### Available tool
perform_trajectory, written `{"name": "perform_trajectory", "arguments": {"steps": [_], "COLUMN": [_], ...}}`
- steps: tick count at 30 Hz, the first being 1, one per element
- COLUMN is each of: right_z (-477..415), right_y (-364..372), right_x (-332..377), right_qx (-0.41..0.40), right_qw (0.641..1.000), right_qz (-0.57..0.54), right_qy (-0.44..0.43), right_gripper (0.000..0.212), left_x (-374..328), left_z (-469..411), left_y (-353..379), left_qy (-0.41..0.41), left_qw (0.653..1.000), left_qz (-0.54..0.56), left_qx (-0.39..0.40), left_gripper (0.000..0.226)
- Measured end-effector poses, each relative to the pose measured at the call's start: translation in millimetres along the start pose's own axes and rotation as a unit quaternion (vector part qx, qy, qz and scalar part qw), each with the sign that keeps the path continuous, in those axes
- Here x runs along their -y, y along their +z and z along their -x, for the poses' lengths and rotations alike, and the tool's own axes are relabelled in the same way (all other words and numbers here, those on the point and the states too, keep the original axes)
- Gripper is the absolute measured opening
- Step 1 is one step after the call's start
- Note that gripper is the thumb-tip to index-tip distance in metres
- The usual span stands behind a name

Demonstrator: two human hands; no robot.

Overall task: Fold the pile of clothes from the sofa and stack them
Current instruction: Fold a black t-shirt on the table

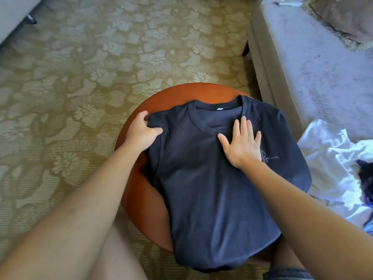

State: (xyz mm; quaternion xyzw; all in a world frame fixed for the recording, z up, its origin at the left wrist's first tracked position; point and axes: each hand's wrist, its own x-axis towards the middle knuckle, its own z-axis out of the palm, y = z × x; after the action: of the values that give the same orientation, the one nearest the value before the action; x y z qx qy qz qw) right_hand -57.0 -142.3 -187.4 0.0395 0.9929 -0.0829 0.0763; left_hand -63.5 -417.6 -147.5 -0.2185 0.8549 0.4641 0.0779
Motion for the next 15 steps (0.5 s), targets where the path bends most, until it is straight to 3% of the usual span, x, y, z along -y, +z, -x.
{"name": "perform_trajectory", "arguments": {"steps": [4,7,11,15], "right_z": [0,0,0,-1], "right_y": [0,0,0,1], "right_x": [1,1,1,1], "right_qx": [-0.005,-0.009,-0.011,-0.013], "right_qw": [1.000,1.000,1.000,1.000], "right_qz": [0.012,0.016,0.017,0.018], "right_qy": [0.002,0.000,0.000,-0.001], "right_gripper": [0.080,0.079,0.079,0.079], "left_x": [-8,-11,-12,-12], "left_z": [-10,-11,-8,-8], "left_y": [-17,-23,-21,-17], "left_qy": [-0.001,0.016,-0.004,-0.003], "left_qw": [0.992,0.977,0.945,0.963], "left_qz": [0.059,0.142,0.277,0.233], "left_qx": [0.107,0.160,0.175,0.134], "left_gripper": [0.019,0.022,0.036,0.024]}}
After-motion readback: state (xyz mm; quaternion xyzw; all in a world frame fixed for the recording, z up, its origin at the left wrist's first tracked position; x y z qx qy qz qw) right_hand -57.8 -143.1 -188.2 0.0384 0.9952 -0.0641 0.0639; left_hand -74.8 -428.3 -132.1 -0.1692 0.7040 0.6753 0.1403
